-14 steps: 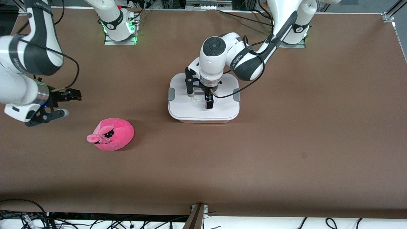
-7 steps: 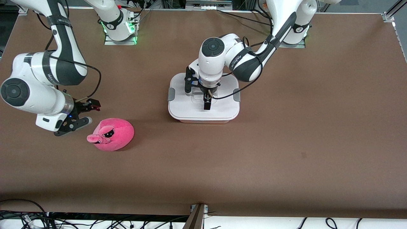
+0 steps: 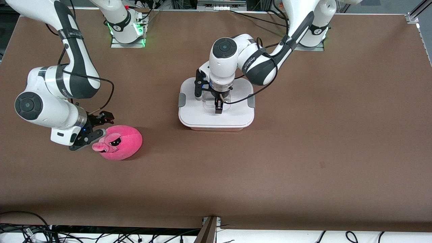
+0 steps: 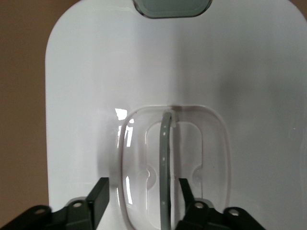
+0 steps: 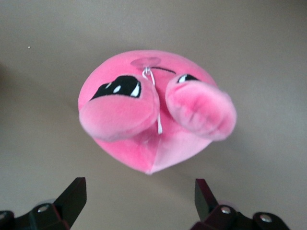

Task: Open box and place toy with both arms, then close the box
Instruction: 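Lift the lid with the left gripper while the right gripper grasps the toy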

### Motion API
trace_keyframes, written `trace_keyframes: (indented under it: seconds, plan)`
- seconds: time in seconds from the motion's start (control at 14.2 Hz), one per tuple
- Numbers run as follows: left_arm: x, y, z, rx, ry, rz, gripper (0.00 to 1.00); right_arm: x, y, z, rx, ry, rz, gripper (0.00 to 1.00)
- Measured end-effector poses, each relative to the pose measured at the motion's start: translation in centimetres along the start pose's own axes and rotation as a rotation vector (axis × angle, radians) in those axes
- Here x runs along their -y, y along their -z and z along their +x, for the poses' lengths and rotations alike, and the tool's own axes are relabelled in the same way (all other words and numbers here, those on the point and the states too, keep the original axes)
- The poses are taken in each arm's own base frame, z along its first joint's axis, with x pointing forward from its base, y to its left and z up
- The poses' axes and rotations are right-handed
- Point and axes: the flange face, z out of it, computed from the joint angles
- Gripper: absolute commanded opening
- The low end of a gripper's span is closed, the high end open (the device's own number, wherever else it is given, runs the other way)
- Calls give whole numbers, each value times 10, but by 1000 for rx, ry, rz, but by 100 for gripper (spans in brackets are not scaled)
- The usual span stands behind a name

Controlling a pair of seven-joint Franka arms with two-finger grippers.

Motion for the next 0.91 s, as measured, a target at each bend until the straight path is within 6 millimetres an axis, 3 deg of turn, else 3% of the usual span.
trace_keyframes:
  seconds: [0.14, 0.56, 0.63, 0.91]
  plan:
    - [-2, -1, 0, 9, -3, -7, 1, -2, -17, 4, -28, 9, -12, 100]
    - [-6, 1, 2, 29, -8, -21, 0, -8, -39, 16, -110, 38, -49, 99]
    - [-6, 1, 2, 31, -7, -22, 0, -9, -40, 19, -132, 37, -58, 90]
    - [-5, 15, 3, 45, 19, -64, 0, -11, -44, 27, -208, 13, -45, 32]
